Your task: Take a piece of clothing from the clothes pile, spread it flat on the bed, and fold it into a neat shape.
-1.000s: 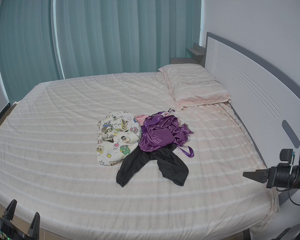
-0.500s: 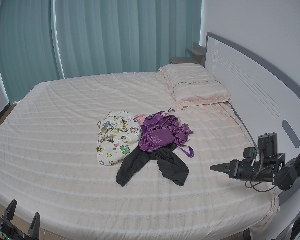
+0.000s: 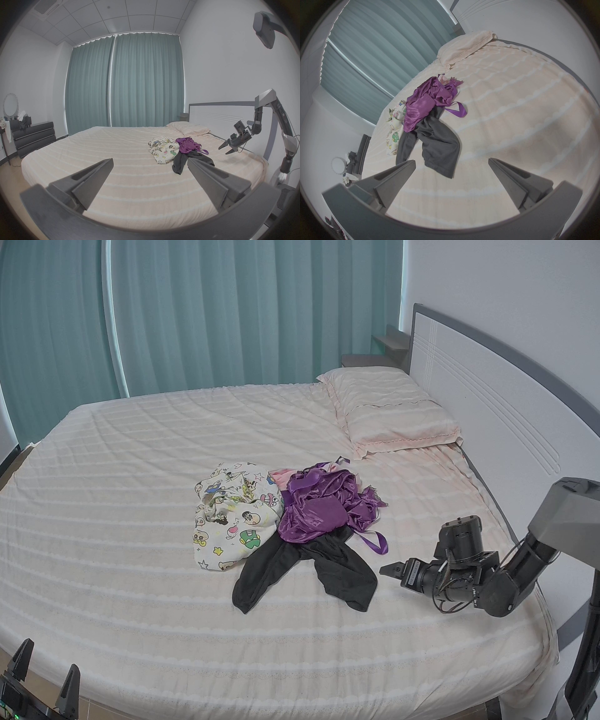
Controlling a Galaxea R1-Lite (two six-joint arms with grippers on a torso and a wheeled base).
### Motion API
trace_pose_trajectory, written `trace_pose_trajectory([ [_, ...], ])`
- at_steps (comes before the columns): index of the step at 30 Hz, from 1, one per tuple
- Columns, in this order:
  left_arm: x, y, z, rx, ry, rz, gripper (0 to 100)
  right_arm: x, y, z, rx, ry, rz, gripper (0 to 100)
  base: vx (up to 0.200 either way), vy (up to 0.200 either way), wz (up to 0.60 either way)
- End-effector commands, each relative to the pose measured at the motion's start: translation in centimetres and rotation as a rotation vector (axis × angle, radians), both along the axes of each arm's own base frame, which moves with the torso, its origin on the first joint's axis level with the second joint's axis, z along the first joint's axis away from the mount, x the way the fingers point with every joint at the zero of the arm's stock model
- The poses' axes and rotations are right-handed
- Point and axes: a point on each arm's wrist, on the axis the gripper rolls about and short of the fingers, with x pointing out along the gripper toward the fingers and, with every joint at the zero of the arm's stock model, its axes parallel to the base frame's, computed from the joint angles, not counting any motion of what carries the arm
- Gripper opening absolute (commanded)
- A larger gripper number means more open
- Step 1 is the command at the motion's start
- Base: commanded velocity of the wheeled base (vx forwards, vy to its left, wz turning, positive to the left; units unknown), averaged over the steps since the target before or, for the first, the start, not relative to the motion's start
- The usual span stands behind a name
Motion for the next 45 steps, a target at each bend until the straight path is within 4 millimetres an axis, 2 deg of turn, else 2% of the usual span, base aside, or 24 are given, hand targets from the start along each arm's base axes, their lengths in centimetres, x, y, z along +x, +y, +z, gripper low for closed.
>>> trace_pose_trajectory([
  [1,0.0,0.0,-0.5,0.0,-0.002,0.0,100,1.6,2.6,-3.5,-0.034,0.035,0.004,100,0.0,0.0,0.0],
  [4,0.0,0.0,-0.5,0.0,-0.002,0.0,100,2.0,3.8,-4.4,-0.047,0.029,0.013,100,0.0,0.0,0.0],
  [8,0.0,0.0,-0.5,0.0,-0.002,0.0,100,2.8,4.5,-4.5,-0.046,0.021,0.014,100,0.0,0.0,0.0],
  [14,0.0,0.0,-0.5,0.0,-0.002,0.0,100,3.8,6.3,-6.9,-0.109,0.024,-0.012,100,0.0,0.0,0.0],
  [20,0.0,0.0,-0.4,0.0,-0.003,0.0,100,4.0,7.4,-7.2,-0.112,0.017,0.005,100,0.0,0.0,0.0],
  [23,0.0,0.0,-0.5,0.0,-0.002,0.0,100,4.4,8.3,-8.0,-0.11,0.012,0.014,100,0.0,0.0,0.0],
  [31,0.0,0.0,-0.5,0.0,-0.002,0.0,100,6.6,10.1,-8.4,-0.107,-0.042,0.003,100,0.0,0.0,0.0],
  [32,0.0,0.0,-0.5,0.0,-0.002,0.0,100,6.7,10.5,-8.4,-0.11,-0.037,0.01,0,0.0,0.0,0.0],
  [37,0.0,0.0,-0.4,0.0,-0.003,0.0,100,6.8,10.9,-8.7,-0.112,-0.03,0.016,0,0.0,0.0,0.0],
  [40,0.0,0.0,-0.5,0.0,-0.002,0.0,100,6.7,10.9,-8.1,-0.1,-0.035,0.011,0,0.0,0.0,0.0],
  [43,0.0,0.0,-0.5,0.0,-0.002,0.0,100,6.0,10.3,-6.6,-0.079,-0.038,0.0,0,0.0,0.0,0.0],
  [45,0.0,0.0,-0.5,0.0,-0.002,0.0,100,4.8,9.4,-4.9,-0.042,-0.039,-0.006,0,0.0,0.0,0.0],
])
